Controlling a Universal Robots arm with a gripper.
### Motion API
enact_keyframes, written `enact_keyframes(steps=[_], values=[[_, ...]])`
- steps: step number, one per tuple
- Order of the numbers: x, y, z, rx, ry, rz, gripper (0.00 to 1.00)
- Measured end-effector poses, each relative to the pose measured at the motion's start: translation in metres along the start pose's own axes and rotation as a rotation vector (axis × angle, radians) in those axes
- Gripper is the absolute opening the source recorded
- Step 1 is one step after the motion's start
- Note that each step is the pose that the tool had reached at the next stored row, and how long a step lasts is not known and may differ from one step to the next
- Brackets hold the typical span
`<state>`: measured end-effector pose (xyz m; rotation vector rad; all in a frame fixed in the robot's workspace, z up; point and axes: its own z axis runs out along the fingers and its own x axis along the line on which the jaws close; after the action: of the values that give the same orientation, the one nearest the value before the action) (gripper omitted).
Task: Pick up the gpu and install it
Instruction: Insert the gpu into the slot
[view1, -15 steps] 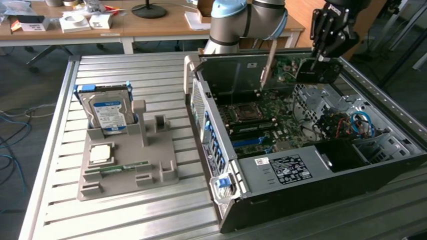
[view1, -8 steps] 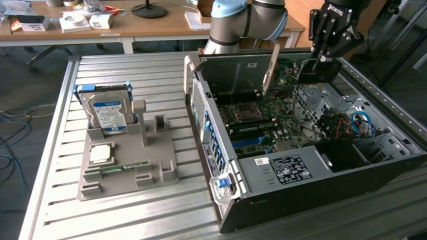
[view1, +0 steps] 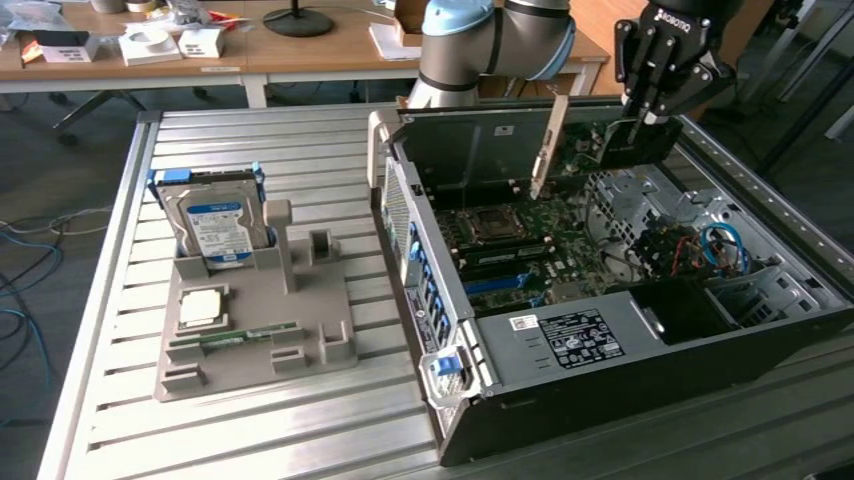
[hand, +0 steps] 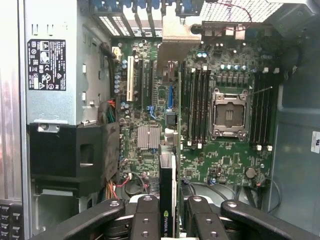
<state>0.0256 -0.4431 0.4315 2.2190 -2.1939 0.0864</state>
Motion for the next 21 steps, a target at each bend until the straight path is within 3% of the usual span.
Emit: enact_keyframes(steps=[17, 19, 21], values=[[-0.0005, 0.0055, 0.0001, -0.0005, 0.0003, 0.009, 0.26], [-0.0006, 0.0055, 0.0001, -0.0086, 0.0001, 0.008, 0.26], [-0.0006, 0.0054, 0.0001, -0.0230, 0.0001, 0.008, 0.26]])
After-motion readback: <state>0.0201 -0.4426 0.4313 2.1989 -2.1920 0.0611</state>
